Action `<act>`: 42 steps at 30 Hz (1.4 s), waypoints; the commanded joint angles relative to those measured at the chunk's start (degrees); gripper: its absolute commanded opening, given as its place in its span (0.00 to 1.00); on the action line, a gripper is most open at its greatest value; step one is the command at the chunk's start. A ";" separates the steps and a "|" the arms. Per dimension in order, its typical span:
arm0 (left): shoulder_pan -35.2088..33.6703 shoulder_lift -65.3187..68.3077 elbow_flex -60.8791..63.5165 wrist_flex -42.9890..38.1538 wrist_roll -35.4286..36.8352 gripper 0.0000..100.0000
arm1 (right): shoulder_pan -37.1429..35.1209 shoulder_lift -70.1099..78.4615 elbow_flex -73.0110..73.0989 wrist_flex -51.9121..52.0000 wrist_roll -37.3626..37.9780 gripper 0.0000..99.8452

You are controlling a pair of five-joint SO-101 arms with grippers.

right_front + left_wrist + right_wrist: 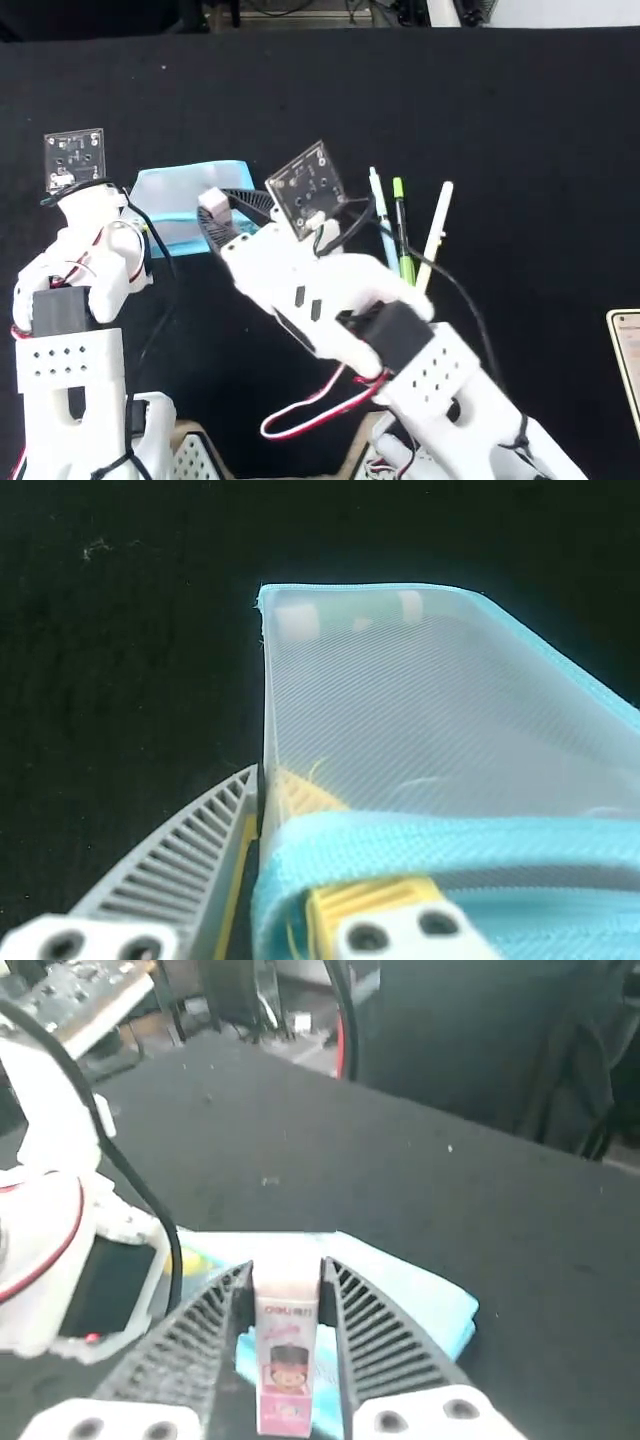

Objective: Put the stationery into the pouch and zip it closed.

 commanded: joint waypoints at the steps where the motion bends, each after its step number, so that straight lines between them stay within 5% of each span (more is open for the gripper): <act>1: -0.75 0.18 0.84 -1.05 0.70 0.03 | -0.62 -1.63 3.12 -9.14 -0.18 0.01; 17: -0.48 0.18 0.84 -0.88 0.70 0.03 | -0.35 -1.19 24.31 -48.70 0.18 0.01; 32: -0.48 0.18 0.75 -1.05 0.70 0.03 | -0.35 15.96 30.55 -70.33 16.53 0.01; 42: -0.31 0.18 0.66 -1.14 0.70 0.03 | -0.62 5.41 48.40 -80.44 25.76 0.01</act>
